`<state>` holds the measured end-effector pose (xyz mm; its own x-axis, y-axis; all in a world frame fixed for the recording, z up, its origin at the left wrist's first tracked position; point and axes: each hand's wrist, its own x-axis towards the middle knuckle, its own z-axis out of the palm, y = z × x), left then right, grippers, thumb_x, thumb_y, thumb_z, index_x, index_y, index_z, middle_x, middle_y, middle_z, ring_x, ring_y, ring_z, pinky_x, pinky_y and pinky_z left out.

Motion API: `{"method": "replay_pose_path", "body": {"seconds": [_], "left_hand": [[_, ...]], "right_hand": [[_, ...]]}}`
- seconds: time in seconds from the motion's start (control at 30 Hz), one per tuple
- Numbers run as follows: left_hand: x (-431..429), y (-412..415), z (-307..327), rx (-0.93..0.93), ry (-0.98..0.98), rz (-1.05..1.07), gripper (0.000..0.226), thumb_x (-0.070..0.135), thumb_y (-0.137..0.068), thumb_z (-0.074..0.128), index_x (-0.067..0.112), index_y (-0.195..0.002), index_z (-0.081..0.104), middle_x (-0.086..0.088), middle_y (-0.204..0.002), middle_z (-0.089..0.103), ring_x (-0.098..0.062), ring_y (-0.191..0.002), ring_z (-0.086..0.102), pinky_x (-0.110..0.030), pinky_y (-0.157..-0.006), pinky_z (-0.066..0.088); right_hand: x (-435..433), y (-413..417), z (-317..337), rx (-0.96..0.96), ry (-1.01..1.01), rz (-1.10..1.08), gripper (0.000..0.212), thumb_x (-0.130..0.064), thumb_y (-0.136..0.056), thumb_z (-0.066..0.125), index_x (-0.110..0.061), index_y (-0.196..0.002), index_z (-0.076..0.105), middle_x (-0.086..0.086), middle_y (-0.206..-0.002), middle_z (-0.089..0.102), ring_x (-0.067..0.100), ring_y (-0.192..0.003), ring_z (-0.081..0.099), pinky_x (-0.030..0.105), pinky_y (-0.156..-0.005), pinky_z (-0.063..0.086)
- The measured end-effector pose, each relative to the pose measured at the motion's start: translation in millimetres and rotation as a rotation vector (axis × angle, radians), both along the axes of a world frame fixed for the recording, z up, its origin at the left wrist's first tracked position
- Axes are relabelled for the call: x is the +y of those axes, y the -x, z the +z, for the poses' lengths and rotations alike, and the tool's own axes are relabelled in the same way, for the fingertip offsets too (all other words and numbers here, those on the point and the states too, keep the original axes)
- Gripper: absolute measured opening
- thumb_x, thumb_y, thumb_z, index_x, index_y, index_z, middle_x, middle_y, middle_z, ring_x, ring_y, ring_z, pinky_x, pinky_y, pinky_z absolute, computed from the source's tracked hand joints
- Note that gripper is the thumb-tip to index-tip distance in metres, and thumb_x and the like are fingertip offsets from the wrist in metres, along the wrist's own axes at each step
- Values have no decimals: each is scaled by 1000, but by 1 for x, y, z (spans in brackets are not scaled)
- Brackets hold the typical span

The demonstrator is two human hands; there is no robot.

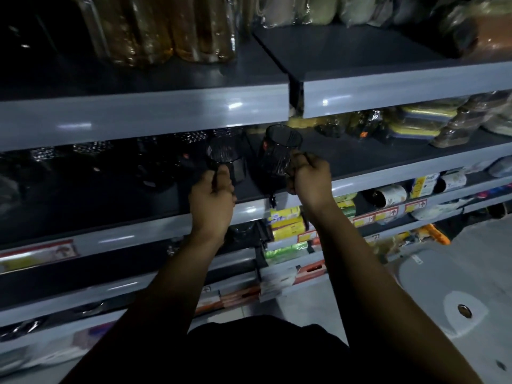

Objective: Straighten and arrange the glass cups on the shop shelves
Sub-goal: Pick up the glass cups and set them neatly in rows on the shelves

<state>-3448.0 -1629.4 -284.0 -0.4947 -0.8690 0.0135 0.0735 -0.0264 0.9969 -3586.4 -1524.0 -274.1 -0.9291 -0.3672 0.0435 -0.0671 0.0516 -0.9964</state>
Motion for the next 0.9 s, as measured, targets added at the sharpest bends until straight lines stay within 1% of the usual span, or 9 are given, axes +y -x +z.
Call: {"method": "replay_pose_path", "body": {"seconds": [0.07, 0.17, 0.33, 0.4, 0.5, 0.63, 0.73, 0.83, 0.9], "left_hand": [[-8, -8, -3, -10, 2, 18, 38, 23, -105, 51, 17, -68, 46, 11, -51, 48, -8, -45, 44, -27, -55, 41], [-15, -18, -11, -30, 5, 42, 36, 25, -105, 52, 17, -70, 48, 12, -49, 51, -7, -43, 48, -32, -59, 44], [-17, -25, -15, -45, 13, 50, 36, 30, -105, 51, 17, -71, 46, 5, -57, 51, -7, -46, 54, -34, -60, 50], [-18, -24, -12, -25, -12, 61, 35, 26, -106, 51, 15, -72, 46, 1, -62, 51, -15, -54, 56, -32, -60, 50], [-22, -24, -9, -28, -14, 53, 31, 24, -105, 52, 15, -76, 50, -2, -69, 60, -27, -64, 62, -39, -68, 58], [-22, -22, -10, -94, 57, 19, 19, 25, -105, 51, 10, -96, 60, 5, -79, 67, -17, -75, 72, -46, -81, 62], [-23, -21, -11, -140, 82, -17, 26, 28, -104, 51, 5, -112, 61, 12, -85, 68, -14, -88, 74, -46, -88, 60], [-25, -24, -12, -167, 145, -22, 14, 32, -101, 52, 26, -92, 60, 11, -84, 68, -19, -87, 73, -48, -86, 59], [-27, -27, -11, -197, 218, 12, 18, 33, -102, 52, 29, -85, 58, -1, -82, 70, -24, -81, 71, -48, -80, 59]], "right_hand": [[-14, -12, 0, 15, -33, 17, 32, -40, -84, 52, -23, -60, 42, 1, -58, 34, 20, -60, 32, 41, -60, 30], [-30, -26, 0, 33, -80, 38, 30, -37, -85, 51, -21, -62, 39, -1, -57, 35, 20, -60, 34, 40, -62, 33], [-46, -38, -4, 30, -152, 45, 30, -36, -84, 49, -22, -59, 40, 1, -58, 39, 21, -60, 39, 43, -61, 38], [-51, -39, -4, 43, -205, 50, 32, -36, -83, 49, -25, -54, 43, 3, -58, 42, 24, -61, 43, 47, -61, 41], [-56, -40, -4, 32, -230, 74, 34, -36, -84, 49, -27, -51, 45, 0, -56, 44, 24, -58, 44, 44, -62, 39], [-62, -45, -4, 15, -244, 123, 27, -35, -87, 47, -22, -63, 44, 0, -59, 47, 22, -55, 44, 40, -62, 37], [-64, -47, 0, 30, -289, 150, 29, -23, -96, 48, -20, -68, 46, 0, -63, 49, 18, -57, 46, 33, -60, 37], [-65, -44, 0, 85, -355, 171, 28, -20, -101, 47, -17, -75, 52, 2, -72, 55, 15, -65, 51, 29, -59, 36], [-68, -44, 0, 117, -374, 187, 23, -22, -101, 45, -11, -85, 57, 9, -81, 60, 22, -73, 55, 31, -66, 41]]}}
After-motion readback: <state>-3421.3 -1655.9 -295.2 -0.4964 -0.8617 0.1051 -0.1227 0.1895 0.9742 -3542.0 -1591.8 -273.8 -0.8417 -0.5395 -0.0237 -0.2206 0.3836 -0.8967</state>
